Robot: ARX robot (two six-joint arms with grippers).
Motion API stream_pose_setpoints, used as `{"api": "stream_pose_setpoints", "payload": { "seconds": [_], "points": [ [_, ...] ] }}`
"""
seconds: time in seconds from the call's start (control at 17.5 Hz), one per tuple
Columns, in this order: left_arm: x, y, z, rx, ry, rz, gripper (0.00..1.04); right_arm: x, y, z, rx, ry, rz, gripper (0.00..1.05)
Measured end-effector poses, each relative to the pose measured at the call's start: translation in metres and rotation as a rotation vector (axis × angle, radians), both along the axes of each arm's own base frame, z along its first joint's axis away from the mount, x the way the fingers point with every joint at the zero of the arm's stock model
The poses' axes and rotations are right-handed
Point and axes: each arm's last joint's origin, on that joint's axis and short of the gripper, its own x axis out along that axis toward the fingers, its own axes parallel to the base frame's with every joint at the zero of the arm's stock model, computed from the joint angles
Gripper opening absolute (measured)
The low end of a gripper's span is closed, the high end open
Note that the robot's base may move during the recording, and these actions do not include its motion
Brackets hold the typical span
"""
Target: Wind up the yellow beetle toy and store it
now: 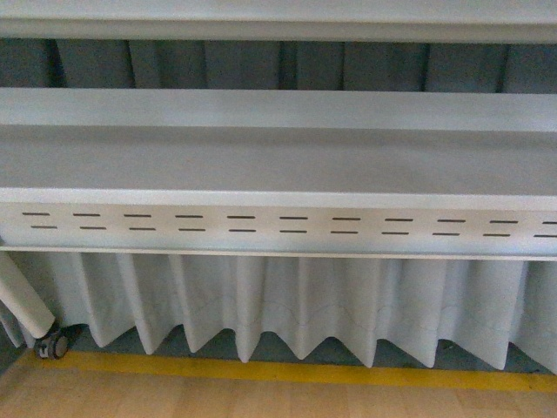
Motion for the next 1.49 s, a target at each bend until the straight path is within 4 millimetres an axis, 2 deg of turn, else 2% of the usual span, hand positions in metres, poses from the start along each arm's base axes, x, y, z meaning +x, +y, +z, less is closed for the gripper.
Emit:
{"api": "stream_pose_setpoints", "payload": {
  "seconds": [1.49],
  "points": [
    [0.0,0.0,-0.0001,0.0,0.001,0.0,0.98,0.0,0.0,0.0,0.0,0.0,-0.001,0.98]
  ]
}}
